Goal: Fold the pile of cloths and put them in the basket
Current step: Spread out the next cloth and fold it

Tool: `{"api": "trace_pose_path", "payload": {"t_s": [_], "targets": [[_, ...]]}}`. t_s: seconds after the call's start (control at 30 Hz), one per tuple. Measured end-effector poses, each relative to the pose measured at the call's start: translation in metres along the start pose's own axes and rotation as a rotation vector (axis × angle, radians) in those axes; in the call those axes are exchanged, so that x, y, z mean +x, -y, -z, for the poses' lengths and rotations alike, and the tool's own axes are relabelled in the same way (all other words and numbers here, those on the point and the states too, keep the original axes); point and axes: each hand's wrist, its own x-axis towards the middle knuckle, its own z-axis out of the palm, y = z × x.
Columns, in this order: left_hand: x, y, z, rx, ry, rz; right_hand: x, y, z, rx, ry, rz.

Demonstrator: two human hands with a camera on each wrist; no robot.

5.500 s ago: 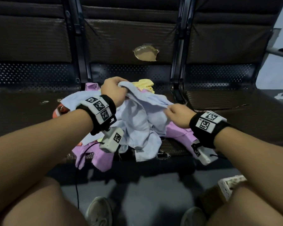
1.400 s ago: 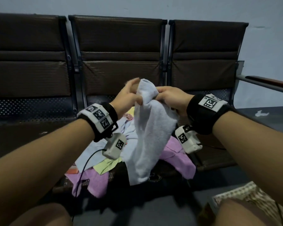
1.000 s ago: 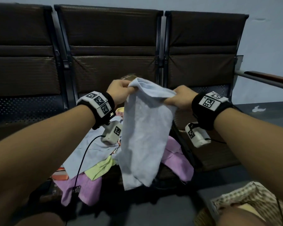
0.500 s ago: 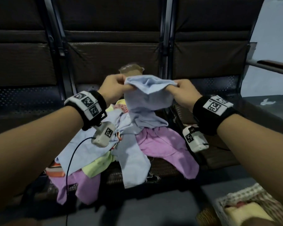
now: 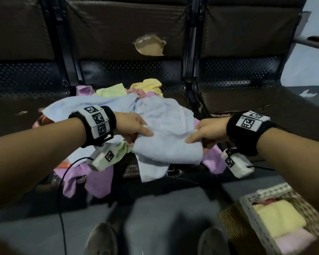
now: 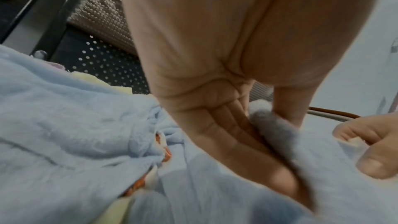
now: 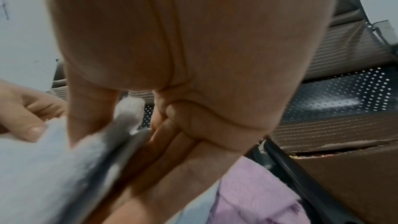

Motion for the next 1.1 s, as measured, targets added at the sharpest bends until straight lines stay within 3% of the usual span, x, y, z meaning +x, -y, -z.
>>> {"api": "trace_pose_path", "payload": {"t_s": [0.07, 0.23, 0.37, 0.47, 0.6, 0.73, 0.8, 0.87, 0.93, 1.0, 1.1], "targets": [[0.015, -0.002, 0.009, -0.045, -0.12, -0.037, 0.012, 0.004, 0.01, 0.005, -0.096, 0.026], [0.068, 0.005, 0.023, -0.021, -0.596, -0.147, 0.053, 0.009, 0.023, 0.122, -0.453, 0.184], [0.097, 0.013, 0.027, 0.027, -0.762, -0.153, 0.079, 0.011, 0.027, -0.033, -0.675, 0.232], [0.115, 0.016, 0.032, 0.073, -0.832, -0.113, 0.097, 0.01, 0.028, -0.065, -0.761, 0.216], [0.127, 0.019, 0.032, 0.013, -0.859, -0.055, 0.105, 0.005, 0.025, -0.172, -0.799, 0.178], [0.108, 0.02, 0.027, 0.054, -0.918, -0.086, 0.084, -0.006, 0.008, -0.38, -0.793, 0.441], [0.088, 0.019, 0.016, 0.037, -0.765, -0.21, 0.072, -0.019, -0.005, -0.498, -0.664, 0.551], [0.067, 0.024, -0.001, 0.029, -0.51, -0.282, 0.063, -0.033, -0.017, -0.649, -0.535, 0.551], [0.054, 0.033, -0.014, 0.204, -0.381, -0.278, 0.06, -0.045, -0.021, -0.74, -0.474, 0.527], [0.049, 0.041, -0.019, 0.433, -0.401, -0.252, 0.058, -0.051, -0.022, -0.753, -0.47, 0.494], [0.046, 0.043, -0.017, 0.522, -0.5, -0.206, 0.055, -0.048, -0.018, -0.692, -0.53, 0.506]]}}
